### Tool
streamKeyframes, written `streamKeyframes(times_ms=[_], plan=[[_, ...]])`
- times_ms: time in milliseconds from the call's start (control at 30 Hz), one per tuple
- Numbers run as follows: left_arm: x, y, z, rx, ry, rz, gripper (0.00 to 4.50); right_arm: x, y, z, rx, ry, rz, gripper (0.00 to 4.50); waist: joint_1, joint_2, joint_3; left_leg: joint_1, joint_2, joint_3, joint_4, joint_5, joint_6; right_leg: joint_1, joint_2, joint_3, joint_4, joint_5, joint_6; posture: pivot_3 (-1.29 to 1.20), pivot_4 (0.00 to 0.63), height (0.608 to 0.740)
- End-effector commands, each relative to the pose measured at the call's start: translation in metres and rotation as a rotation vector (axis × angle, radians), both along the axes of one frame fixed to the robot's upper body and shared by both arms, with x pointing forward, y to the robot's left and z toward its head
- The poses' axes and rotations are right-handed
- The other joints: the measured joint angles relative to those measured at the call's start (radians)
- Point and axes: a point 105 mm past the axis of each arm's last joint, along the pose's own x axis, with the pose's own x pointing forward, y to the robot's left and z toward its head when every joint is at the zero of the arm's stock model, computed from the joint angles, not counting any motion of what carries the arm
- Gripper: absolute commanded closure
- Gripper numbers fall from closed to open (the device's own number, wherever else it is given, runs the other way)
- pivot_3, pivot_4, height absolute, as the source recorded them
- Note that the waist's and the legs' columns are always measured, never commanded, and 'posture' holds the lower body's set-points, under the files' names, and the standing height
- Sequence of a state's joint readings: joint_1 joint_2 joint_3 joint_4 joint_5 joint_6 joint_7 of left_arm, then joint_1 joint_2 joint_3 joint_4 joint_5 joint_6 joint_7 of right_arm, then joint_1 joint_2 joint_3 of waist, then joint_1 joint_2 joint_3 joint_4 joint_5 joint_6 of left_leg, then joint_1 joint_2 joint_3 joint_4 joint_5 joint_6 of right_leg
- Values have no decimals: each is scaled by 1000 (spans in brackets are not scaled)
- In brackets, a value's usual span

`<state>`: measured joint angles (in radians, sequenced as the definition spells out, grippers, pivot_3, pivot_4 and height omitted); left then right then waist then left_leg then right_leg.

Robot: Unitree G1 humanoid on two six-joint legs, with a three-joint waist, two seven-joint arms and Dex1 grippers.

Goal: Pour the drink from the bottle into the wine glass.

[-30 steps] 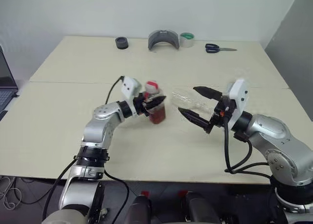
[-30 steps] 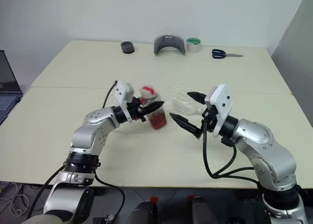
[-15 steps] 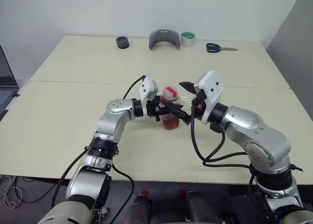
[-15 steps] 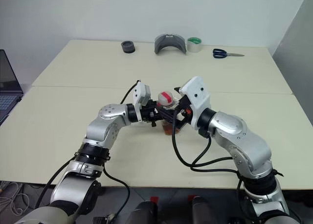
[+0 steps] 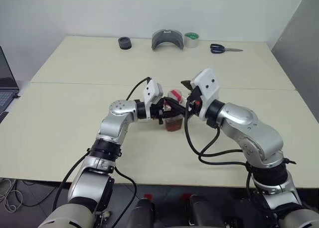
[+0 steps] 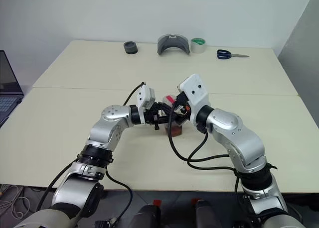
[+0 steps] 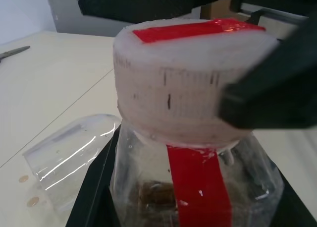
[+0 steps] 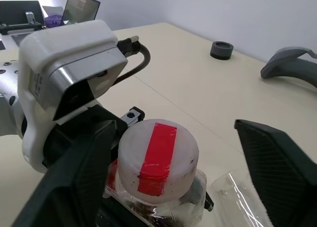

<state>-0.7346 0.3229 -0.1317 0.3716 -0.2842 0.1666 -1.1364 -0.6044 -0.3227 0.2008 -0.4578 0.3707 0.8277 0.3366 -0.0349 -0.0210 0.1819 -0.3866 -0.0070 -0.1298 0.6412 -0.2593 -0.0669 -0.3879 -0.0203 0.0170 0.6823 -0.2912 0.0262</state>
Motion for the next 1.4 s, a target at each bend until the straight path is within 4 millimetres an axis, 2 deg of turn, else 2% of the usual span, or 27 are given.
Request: streamKeyframes(times_ms=[33, 100, 133, 267, 367, 567, 767, 833, 933, 1067, 1100, 1200, 1300, 1400], plan=[[0, -5, 18, -20, -75, -22, 2683, -3, 1, 11, 10, -43, 11, 1933, 0, 0, 0, 0, 0, 0, 0, 0, 0, 0, 0, 0, 0, 0, 0, 0, 150, 740], [0, -4, 19, -25, -77, -17, 2683, -5, 2, 8, -1, -27, 29, 2607, 0, 0, 0, 0, 0, 0, 0, 0, 0, 0, 0, 0, 0, 0, 0, 0, 150, 740], [0, -4, 19, -27, -78, -16, 2683, -6, 3, 7, -4, -21, 39, 2657, 0, 0, 0, 0, 0, 0, 0, 0, 0, 0, 0, 0, 0, 0, 0, 0, 150, 740], [0, -4, 20, -35, -80, -18, 2684, -7, 7, 4, -20, -9, 87, 2657, 0, 0, 0, 0, 0, 0, 0, 0, 0, 0, 0, 0, 0, 0, 0, 0, 150, 740], [-1, -5, 23, -41, -81, -36, 2684, -4, 9, 1, -117, -24, 218, 2657, -1, 0, 0, 0, 0, 0, 0, 0, 0, 0, 0, 0, 0, 0, 0, 0, 150, 740], [-2, -2, 28, -36, -82, -61, 2685, 0, -8, -4, -296, -5, 491, 2657, -4, 2, 1, 0, 0, 1, 0, 0, 0, 0, 0, -1, -1, 0, 0, 0, 150, 740], [-3, -1, 29, -40, -79, -73, 2685, 11, -18, 2, -294, -15, 450, 2657, -4, 2, 2, 0, 0, 0, 0, 0, 0, 0, 0, -1, 0, 0, 0, 0, 150, 740], [-5, 0, 26, -29, -76, -82, 2685, 17, -27, 7, -243, -22, 365, 2657, -3, 2, 2, 0, 0, 0, 0, 0, 0, 0, 0, 0, 0, 0, 0, 0, 150, 740], [-5, -1, 22, -20, -72, -89, 2686, 17, -43, 18, -168, -39, 267, 1639, 0, 2, 2, -2, 0, -1, 1, 0, 0, 0, 0, -1, 0, 0, 0, 0, 150, 740], [-1, -1, 24, -19, -70, -85, 2687, -7, -42, 26, -83, -42, 249, 220, 3, 2, 2, -6, 0, -2, 3, 1, -1, -2, -1, -2, 0, 0, 0, 0, 150, 740], [0, -1, 25, -19, -69, -83, 2687, -14, -40, 28, -51, -46, 230, 0, 3, 2, 2, -7, -1, -2, 3, 2, -3, -3, -1, -2, 0, 0, 0, 0, 150, 740], [4, 0, 27, -21, -67, -76, 2689, -26, -36, 26, -9, -85, 118, 0, 2, 2, 2, -7, 0, -3, 3, 1, -3, -3, -1, -2, 0, 0, 0, 0, 150, 740], [7, 0, 30, -29, -60, -65, 2690, -28, -28, 18, 45, -107, -38, 0, 1, 2, 2, -7, 0, -3, 3, 1, -2, -3, 0, -2, 0, 0, 0, 0, 150, 740], [9, 1, 30, -26, -56, -66, 2691, -21, -19, 16, 102, -106, -149, 0, -3, 2, 2, -6, 0, -2, 3, 1, -2, -3, 0, -2, 2, 0, 0, 0, 150, 740]])
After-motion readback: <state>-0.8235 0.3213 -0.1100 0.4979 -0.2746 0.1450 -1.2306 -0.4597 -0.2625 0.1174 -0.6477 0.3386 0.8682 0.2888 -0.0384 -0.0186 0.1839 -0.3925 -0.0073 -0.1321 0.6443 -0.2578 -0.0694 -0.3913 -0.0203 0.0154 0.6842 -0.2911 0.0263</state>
